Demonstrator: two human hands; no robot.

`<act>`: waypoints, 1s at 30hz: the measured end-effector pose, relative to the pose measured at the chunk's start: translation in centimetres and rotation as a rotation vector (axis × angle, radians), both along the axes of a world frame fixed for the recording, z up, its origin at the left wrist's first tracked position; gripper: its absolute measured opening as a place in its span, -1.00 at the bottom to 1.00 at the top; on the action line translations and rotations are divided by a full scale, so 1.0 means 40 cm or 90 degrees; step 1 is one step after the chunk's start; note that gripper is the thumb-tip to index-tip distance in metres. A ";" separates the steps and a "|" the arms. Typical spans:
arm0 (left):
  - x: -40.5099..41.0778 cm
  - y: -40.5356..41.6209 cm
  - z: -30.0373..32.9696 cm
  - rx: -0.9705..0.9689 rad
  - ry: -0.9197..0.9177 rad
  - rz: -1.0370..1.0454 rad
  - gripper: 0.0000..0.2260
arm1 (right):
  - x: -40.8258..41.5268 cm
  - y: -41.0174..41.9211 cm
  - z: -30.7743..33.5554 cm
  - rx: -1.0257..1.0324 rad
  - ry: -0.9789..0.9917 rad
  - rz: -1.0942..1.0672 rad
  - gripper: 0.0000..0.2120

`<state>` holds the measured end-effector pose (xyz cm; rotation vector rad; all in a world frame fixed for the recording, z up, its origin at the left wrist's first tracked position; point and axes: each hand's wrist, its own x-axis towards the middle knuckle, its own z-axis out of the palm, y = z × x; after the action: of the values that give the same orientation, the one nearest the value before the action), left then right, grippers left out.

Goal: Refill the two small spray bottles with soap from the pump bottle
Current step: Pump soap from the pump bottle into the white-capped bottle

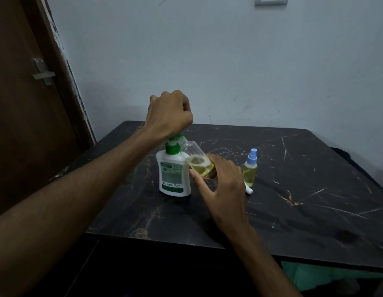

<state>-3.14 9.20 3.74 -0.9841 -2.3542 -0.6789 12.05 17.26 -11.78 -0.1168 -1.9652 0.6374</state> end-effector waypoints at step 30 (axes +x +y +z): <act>-0.005 0.006 -0.016 0.012 0.022 0.019 -0.81 | -0.003 0.004 0.000 0.001 -0.012 0.005 -0.66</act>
<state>-3.33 9.42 3.09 -0.9435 -2.3233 -0.6672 11.91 17.43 -11.79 -0.1151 -1.9855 0.6419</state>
